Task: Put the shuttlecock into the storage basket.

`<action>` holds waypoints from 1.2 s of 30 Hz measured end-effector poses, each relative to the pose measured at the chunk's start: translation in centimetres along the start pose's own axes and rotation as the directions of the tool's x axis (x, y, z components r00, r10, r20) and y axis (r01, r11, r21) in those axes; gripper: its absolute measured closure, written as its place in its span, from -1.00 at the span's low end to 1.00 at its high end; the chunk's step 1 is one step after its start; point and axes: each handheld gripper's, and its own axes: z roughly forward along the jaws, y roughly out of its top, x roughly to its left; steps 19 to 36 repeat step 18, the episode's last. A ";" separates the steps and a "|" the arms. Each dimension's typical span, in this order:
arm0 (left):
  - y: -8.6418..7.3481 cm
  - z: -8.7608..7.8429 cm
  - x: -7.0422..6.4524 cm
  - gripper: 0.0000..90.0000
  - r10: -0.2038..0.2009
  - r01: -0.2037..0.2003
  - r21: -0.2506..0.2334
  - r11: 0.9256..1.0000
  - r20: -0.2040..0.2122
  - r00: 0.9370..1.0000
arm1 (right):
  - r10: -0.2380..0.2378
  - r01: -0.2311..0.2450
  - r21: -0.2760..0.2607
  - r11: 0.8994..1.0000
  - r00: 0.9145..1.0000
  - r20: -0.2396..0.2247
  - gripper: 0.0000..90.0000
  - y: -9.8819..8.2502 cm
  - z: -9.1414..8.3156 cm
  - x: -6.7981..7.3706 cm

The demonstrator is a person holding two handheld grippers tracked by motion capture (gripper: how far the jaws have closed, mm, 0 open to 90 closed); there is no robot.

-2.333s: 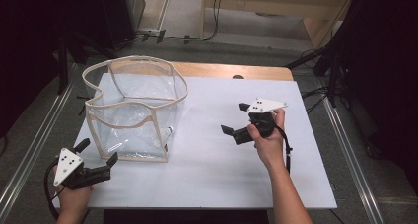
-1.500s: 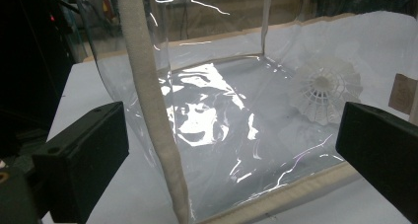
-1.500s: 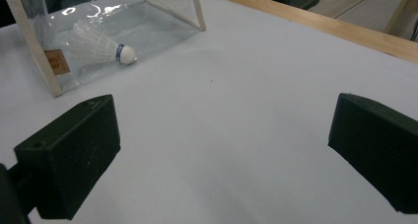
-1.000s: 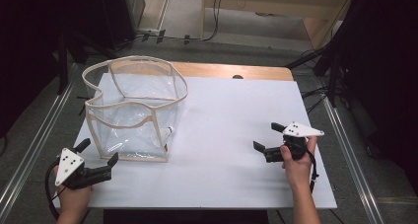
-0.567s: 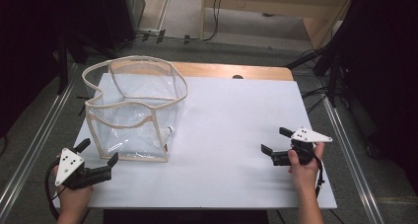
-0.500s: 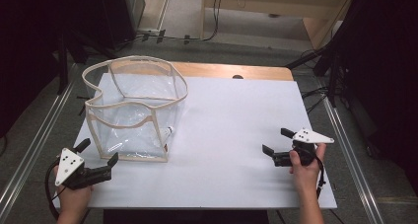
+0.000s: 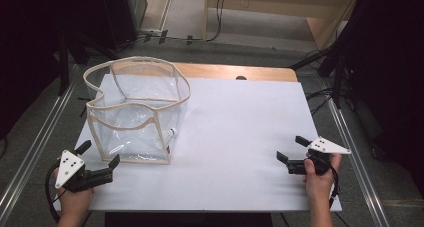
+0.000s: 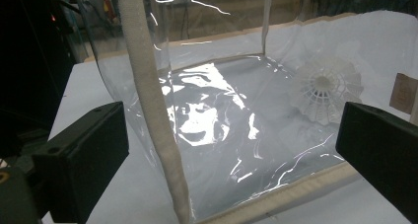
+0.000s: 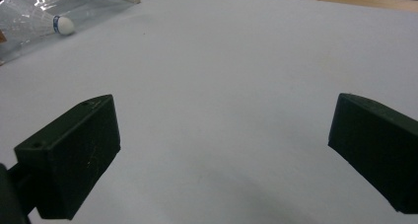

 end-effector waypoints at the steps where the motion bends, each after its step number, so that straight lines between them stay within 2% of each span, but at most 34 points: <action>1: 0.0 0.0 0.0 -0.99 -0.001 0.001 -0.001 1.000 0.000 1.000 | 0.005 -0.005 -0.005 1.000 1.000 -0.001 -1.00 -0.1 -0.2 -0.1; 6: 0.0 0.0 0.1 -0.99 -0.005 0.005 -0.003 1.000 0.000 1.000 | 0.027 -0.026 -0.047 0.999 0.999 0.021 -1.00 -0.8 -1.6 -0.8; 11: 0.0 0.0 0.1 -0.99 -0.004 0.004 -0.002 1.000 0.000 1.000 | 0.043 -0.042 -0.048 0.998 0.999 0.027 -1.00 -1.5 -2.2 -1.3; 18: 0.0 -0.1 0.1 -0.99 -0.005 0.005 -0.006 1.000 -0.006 1.000 | 0.062 -0.061 -0.043 0.997 0.998 0.022 -1.00 -1.8 -2.1 -1.7; 36: 0.0 -0.1 0.1 -0.99 -0.005 0.005 -0.006 1.000 -0.006 1.000 | 0.062 -0.061 -0.043 0.997 0.998 0.022 -1.00 -1.8 -2.1 -1.7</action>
